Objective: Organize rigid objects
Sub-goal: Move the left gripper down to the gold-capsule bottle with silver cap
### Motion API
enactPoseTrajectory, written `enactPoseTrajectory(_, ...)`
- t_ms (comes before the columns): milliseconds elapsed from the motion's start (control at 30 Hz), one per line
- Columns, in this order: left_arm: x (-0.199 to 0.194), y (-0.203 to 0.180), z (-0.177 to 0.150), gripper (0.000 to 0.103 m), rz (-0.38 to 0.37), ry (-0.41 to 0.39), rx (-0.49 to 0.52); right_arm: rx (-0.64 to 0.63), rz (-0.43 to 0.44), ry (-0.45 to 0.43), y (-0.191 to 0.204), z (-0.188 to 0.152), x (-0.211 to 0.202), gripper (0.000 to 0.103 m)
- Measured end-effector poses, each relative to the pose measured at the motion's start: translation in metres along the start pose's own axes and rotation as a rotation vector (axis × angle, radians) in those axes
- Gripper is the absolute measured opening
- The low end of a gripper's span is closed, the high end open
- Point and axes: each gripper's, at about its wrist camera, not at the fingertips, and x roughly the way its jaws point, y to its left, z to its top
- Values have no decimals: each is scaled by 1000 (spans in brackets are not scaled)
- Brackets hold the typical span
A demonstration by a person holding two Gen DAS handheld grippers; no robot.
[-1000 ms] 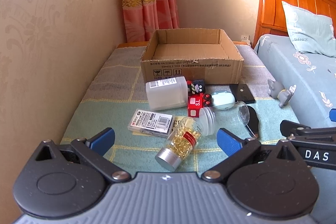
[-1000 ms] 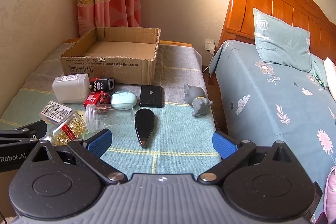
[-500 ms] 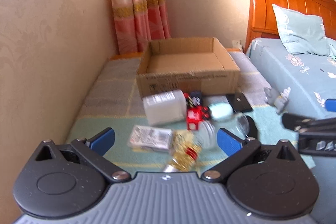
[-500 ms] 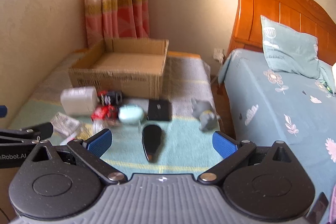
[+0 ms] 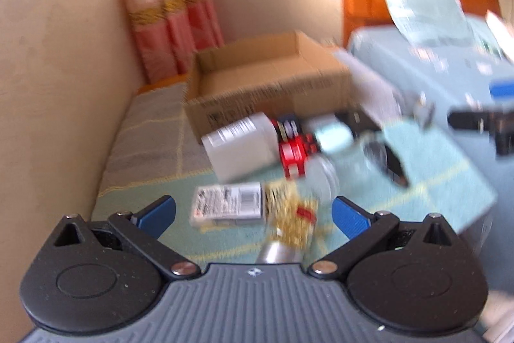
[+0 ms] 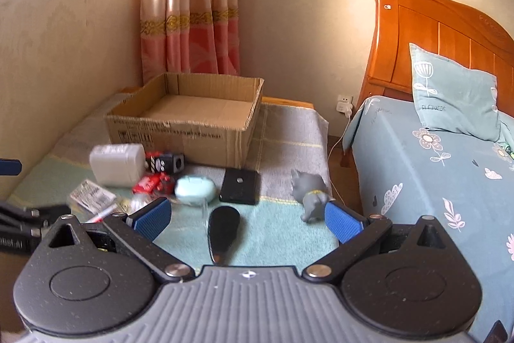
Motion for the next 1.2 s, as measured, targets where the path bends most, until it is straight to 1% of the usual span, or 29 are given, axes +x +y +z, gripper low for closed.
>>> enactPoseTrajectory(67,10,-2,-8,102,-16,28,10,-6,7,18,-4,-7,6,103)
enactPoseTrajectory(167,27,0,-21,102,-61,84,-9,4,15,58,-10,-16,18,103)
enactPoseTrajectory(233,35,2,-27,102,-78,112,-28,16,28,93,-13,-22,29,103)
enactPoseTrajectory(400,52,7,-38,102,-103,167,-67,19,47,140,-14,-33,48,103)
enactPoseTrajectory(600,63,22,-48,102,-70,216,-114,10,84,186,-15,-41,65,103)
enactPoseTrajectory(733,61,36,-53,102,-69,209,-161,-23,109,203,-12,-40,73,103)
enactPoseTrajectory(867,61,50,-57,102,-21,203,-179,-43,137,230,-6,-38,82,103)
enactPoseTrajectory(967,64,60,-58,102,-10,206,-209,-69,151,249,1,-37,89,103)
enactPoseTrajectory(1100,69,67,-56,102,13,204,-220,-101,168,269,9,-38,96,103)
enactPoseTrajectory(1200,73,66,-53,102,15,204,-216,-117,172,283,11,-39,101,103)
